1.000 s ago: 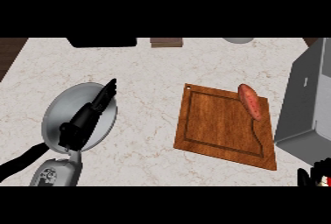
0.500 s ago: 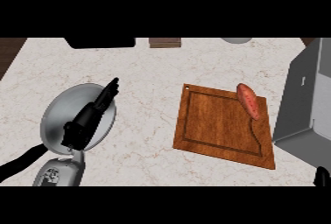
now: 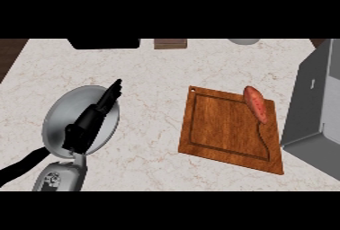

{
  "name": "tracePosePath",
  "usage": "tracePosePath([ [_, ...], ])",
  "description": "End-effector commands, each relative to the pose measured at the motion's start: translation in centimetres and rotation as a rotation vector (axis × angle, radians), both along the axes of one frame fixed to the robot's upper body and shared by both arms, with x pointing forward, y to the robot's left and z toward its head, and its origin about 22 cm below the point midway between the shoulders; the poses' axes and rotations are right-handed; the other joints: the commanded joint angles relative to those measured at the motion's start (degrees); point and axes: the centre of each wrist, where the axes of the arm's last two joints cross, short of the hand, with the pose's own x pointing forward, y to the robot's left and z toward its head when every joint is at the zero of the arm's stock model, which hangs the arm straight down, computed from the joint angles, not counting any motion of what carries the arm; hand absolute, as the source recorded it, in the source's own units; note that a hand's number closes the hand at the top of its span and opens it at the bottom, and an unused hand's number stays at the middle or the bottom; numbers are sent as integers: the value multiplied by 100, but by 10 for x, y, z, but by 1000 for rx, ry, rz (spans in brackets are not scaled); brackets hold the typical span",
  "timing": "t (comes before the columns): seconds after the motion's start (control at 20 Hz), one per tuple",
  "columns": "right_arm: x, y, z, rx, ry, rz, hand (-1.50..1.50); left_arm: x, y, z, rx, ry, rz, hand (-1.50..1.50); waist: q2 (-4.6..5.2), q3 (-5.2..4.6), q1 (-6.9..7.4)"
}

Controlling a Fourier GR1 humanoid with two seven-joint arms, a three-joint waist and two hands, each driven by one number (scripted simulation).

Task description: Pick the cupcake from the cutting board and place it in the cardboard box

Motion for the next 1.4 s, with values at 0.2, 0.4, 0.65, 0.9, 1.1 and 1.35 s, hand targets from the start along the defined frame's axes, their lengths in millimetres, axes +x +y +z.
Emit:
tracePosePath([
  [0.2, 4, -17, 54, 149, -127, 49, 150, -1, 4, -1, -2, -2, -3, 0, 8, 9, 89],
  [0.4, 18, -23, 70, 192, -154, 46, 150, 1, 3, 3, -18, 3, -16, 0, 8, 9, 118],
  [0.65, 41, -70, 89, 240, -155, -15, 150, -5, -9, 4, -5, -4, -26, 0, 34, 13, 161],
  [0.9, 73, -105, 100, 177, -138, -68, 150, -14, -3, -6, 1, -11, -40, 0, 45, 13, 207],
  [1.1, 92, -110, 55, 117, -43, -66, 150, 23, -3, 5, -1, -6, -23, 0, 64, 15, 180],
  [1.35, 132, -101, 31, 112, -17, -98, 150, 26, -8, 11, 4, 5, -39, 0, 66, 13, 214],
])
